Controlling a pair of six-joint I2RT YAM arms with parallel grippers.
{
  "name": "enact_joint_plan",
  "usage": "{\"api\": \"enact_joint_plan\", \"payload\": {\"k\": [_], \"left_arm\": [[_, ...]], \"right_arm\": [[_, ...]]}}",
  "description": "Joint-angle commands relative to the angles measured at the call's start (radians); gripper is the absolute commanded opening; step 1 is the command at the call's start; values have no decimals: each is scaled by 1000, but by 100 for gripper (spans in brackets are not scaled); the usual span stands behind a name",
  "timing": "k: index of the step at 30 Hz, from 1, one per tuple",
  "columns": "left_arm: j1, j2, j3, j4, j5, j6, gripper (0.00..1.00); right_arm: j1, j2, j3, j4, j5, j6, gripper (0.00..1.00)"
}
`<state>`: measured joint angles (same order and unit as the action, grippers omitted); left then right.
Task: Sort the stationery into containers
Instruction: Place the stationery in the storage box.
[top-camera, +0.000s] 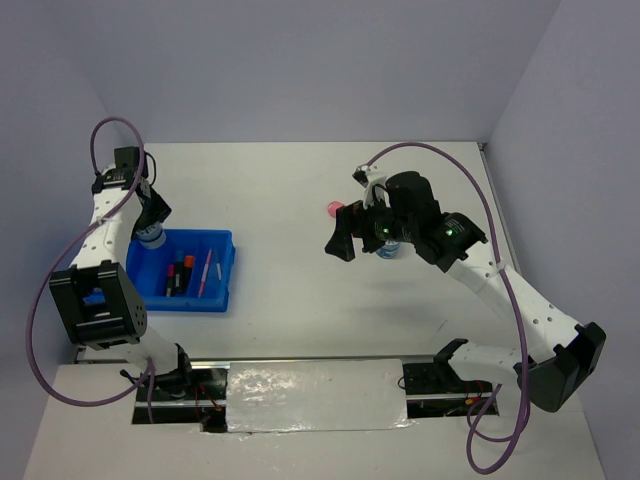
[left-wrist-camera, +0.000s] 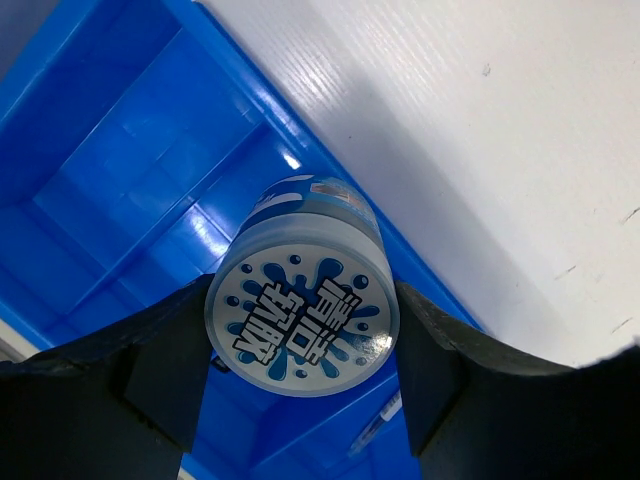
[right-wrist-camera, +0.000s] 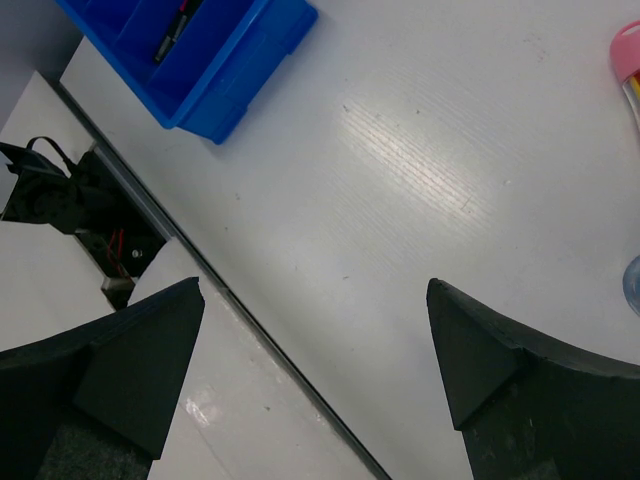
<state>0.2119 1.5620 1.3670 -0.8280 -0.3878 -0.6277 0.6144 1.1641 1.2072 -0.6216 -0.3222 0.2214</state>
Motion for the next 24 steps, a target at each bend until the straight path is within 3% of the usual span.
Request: {"api": "enact_joint_plan", "payload": {"k": [1, 9, 24], "left_arm": [[9, 23, 0, 61, -26, 19, 13], [38, 18, -63, 75, -65, 10, 18], [52, -51, -183, 159, 7, 26, 31]], "right_arm": [[-4, -18, 34, 19, -6, -22, 100], [-5, 0, 54, 11, -1, -22, 100], [-4, 37, 81, 29, -18, 26, 100]]}}
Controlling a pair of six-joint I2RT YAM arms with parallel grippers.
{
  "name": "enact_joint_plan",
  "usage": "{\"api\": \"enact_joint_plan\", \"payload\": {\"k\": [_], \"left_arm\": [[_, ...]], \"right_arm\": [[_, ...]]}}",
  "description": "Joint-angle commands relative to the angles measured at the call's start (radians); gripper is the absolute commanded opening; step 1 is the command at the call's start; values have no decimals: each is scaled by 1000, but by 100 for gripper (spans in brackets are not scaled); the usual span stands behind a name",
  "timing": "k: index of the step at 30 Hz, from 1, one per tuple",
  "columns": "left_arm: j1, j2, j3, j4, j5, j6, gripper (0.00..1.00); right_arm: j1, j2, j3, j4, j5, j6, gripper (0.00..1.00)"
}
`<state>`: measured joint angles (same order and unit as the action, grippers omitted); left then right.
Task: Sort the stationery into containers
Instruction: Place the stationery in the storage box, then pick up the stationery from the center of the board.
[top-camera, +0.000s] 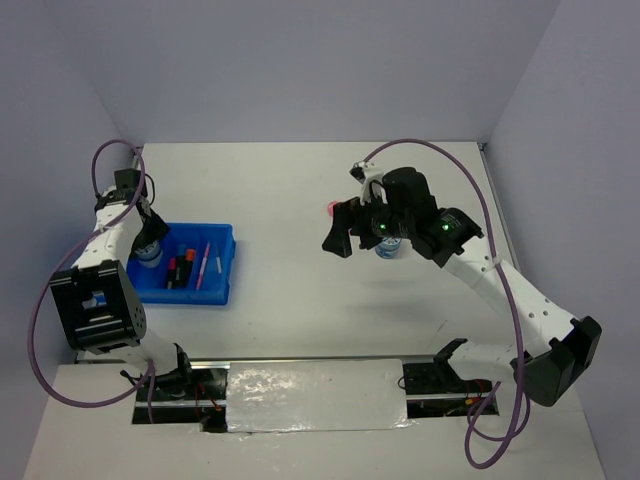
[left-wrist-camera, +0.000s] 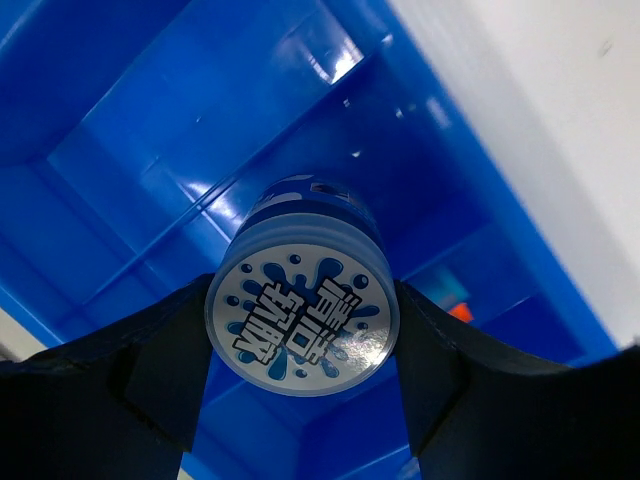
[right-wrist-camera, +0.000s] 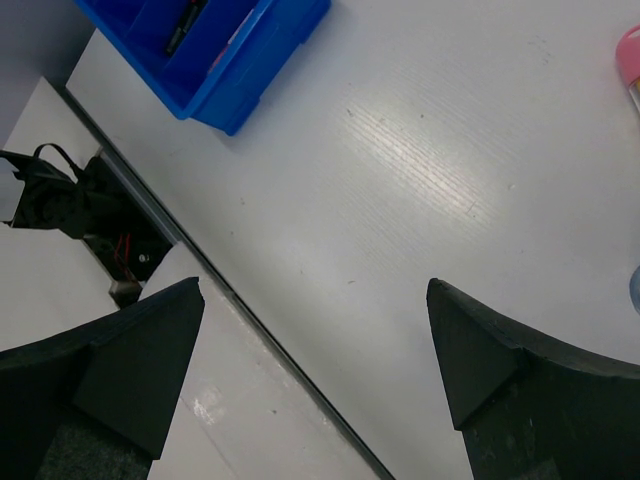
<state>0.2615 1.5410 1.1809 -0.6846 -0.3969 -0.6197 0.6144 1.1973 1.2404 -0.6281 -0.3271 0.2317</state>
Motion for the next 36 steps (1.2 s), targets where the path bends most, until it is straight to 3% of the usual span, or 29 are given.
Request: {"api": "enact_joint_plan", "payload": {"k": [1, 4, 8, 9, 12, 18, 21, 25, 31, 33, 34, 36], "left_arm": [[4, -28, -3, 31, 24, 29, 33], [2, -13, -6, 36, 30, 28, 38], [4, -1, -17, 45, 33, 20, 62], [4, -1, -20, 48, 35, 21, 75], [2, -4, -18, 48, 32, 24, 99], [2, -38, 38, 45, 29, 44, 99], [4, -62, 83, 20, 38, 52, 99], [-7, -123, 172, -3, 172, 74, 99], [-234, -124, 313, -49, 230, 123, 99], [-358, -78, 367, -52, 320, 147, 99], [-460, -62, 382, -50, 320, 153, 99], [-559, -9, 433, -26, 279, 150, 99]], "right_arm": [[-4, 8, 50, 39, -18, 18, 100], [-2, 16, 59, 36, -20, 23, 100], [-2, 24, 74, 33, -23, 27, 100], [-2, 27, 76, 31, -20, 29, 100], [-2, 27, 70, 34, -10, 31, 100], [-34, 28, -10, 70, 20, 61, 100], [-59, 33, -21, 41, 144, 107, 100], [-165, 103, -21, -91, 409, 207, 100], [-215, 204, -27, -88, 551, 208, 100], [-225, 220, -6, -114, 646, 254, 100], [-238, 202, -10, -105, 672, 270, 100], [-258, 124, -45, -99, 706, 348, 100]]}}
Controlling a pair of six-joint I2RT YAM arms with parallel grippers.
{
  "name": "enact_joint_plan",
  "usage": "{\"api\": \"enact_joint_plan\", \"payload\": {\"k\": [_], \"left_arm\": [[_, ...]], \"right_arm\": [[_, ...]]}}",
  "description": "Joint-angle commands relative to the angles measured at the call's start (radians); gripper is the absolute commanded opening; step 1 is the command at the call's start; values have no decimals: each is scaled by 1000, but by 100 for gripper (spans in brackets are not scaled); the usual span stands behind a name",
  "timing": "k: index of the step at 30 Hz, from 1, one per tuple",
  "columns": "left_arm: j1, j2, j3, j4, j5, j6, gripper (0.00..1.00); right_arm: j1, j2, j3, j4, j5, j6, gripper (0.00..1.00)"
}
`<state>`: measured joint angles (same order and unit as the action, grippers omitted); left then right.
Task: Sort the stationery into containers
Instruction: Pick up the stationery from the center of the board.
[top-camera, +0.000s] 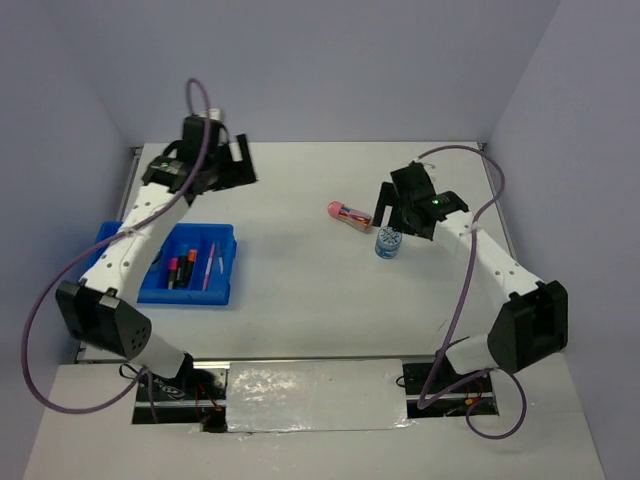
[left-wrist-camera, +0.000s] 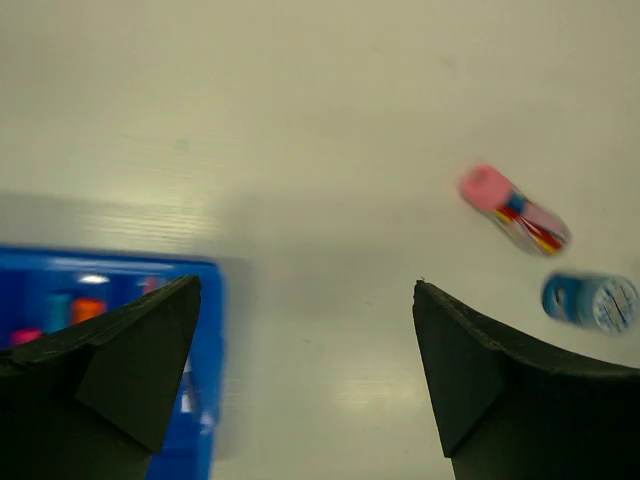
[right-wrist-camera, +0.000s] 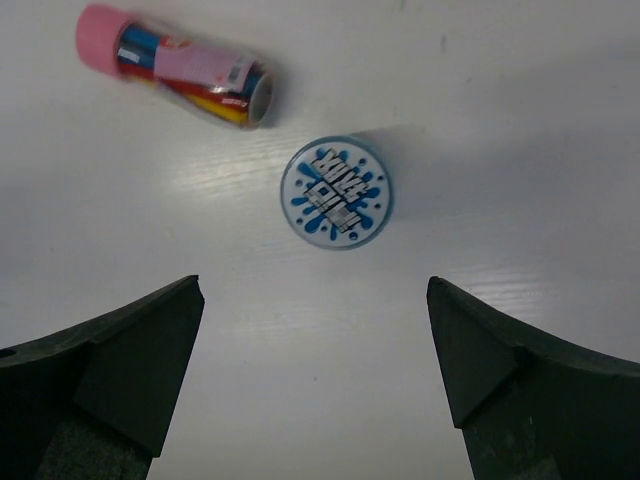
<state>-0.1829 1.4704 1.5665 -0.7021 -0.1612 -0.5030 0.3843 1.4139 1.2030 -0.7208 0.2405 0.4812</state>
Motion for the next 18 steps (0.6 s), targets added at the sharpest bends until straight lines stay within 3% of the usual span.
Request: {"api": "enact_joint_plan", "payload": {"k": [1, 6, 10, 14, 18], "left_arm": [[-189, 112, 85, 1, 60, 28, 99], [-375, 309, 236, 78, 107, 23, 99], [-525, 548, 453, 111, 130, 92, 99], [-607, 688, 556, 183, 154, 158, 99], [-653, 789, 621, 228, 190, 202, 99]], "right_arm": [[-48, -116, -25, -15, 179, 167, 100], [-79, -350, -63, -185, 328, 355, 100], [-87, -548, -74, -252, 372, 434, 100], [-90, -706, -54, -262, 332, 402, 100], [-91, -714, 1, -318, 261, 358, 100]]}}
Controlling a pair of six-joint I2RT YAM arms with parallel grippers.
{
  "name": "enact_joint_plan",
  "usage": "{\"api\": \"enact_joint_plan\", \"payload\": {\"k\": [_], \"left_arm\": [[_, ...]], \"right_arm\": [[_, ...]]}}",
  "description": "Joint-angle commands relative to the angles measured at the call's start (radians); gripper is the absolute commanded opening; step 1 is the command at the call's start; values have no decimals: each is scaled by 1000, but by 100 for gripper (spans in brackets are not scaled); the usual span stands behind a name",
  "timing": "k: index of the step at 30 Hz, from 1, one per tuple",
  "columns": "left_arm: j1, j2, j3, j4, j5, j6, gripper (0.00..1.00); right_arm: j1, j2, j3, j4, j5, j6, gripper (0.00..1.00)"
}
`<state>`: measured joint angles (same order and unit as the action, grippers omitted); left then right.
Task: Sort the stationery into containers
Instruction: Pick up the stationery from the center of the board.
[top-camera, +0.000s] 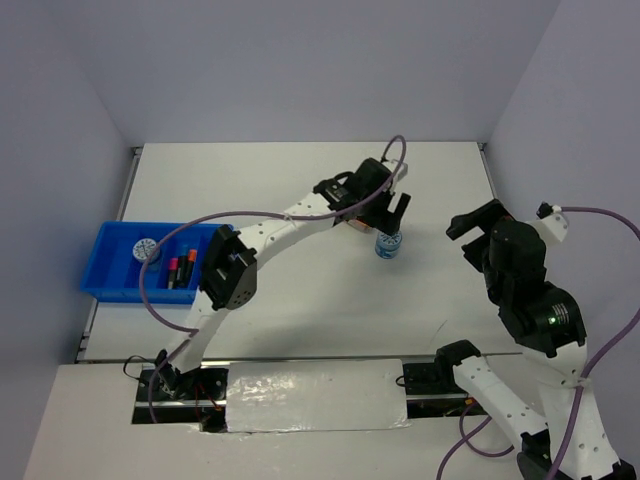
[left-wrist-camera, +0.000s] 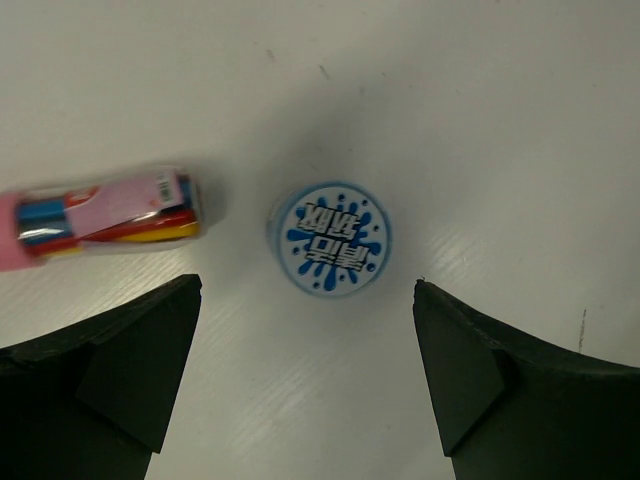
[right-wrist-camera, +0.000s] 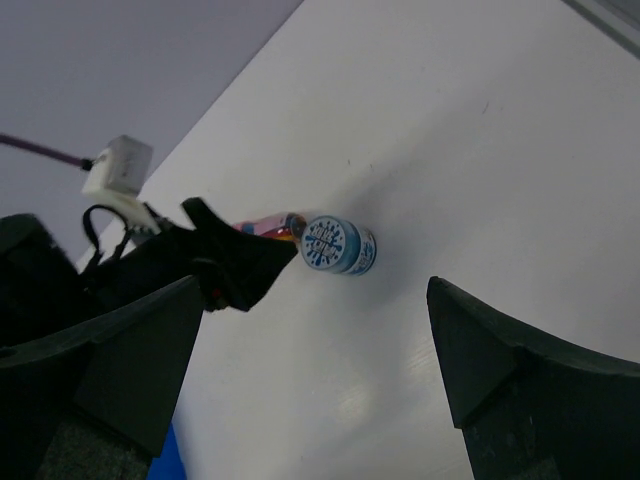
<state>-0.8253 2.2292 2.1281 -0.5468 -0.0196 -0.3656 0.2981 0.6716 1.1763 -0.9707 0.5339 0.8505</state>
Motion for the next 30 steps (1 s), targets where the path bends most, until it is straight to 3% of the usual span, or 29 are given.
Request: {"api": "enact_joint_plan", "payload": {"k": [1, 14, 20, 22, 24, 26, 28, 29, 30], "left_arm": [[-17, 53, 65, 93, 52, 67, 99], [-98, 191, 79, 157, -20, 146, 99], [-100, 222, 61, 157, -28, 139, 99], [-98, 218, 49, 166, -40, 134, 95], [-98, 213, 49, 171, -48, 132, 74], [-100, 202, 49, 173, -63, 134, 36], [-100, 186, 49, 168, -80, 139, 24], [-100, 175, 53, 159, -89, 139, 6], [-100, 129, 43, 141, -118, 140, 0]], "right_arm": [[-4, 25, 26, -63, -64, -43, 100], [-5, -58, -75, 41, -274, -157, 100], [-5, -63, -73, 55, -281, -171, 100], [-5, -60, -63, 59, -282, -183, 100], [-4, -56, -57, 67, -279, -191, 100], [-5, -52, -55, 73, -281, -197, 100], [-4, -49, -56, 85, -285, -202, 100], [-4, -49, -56, 87, -287, -205, 100], [-4, -47, -56, 90, -287, -206, 100]]}}
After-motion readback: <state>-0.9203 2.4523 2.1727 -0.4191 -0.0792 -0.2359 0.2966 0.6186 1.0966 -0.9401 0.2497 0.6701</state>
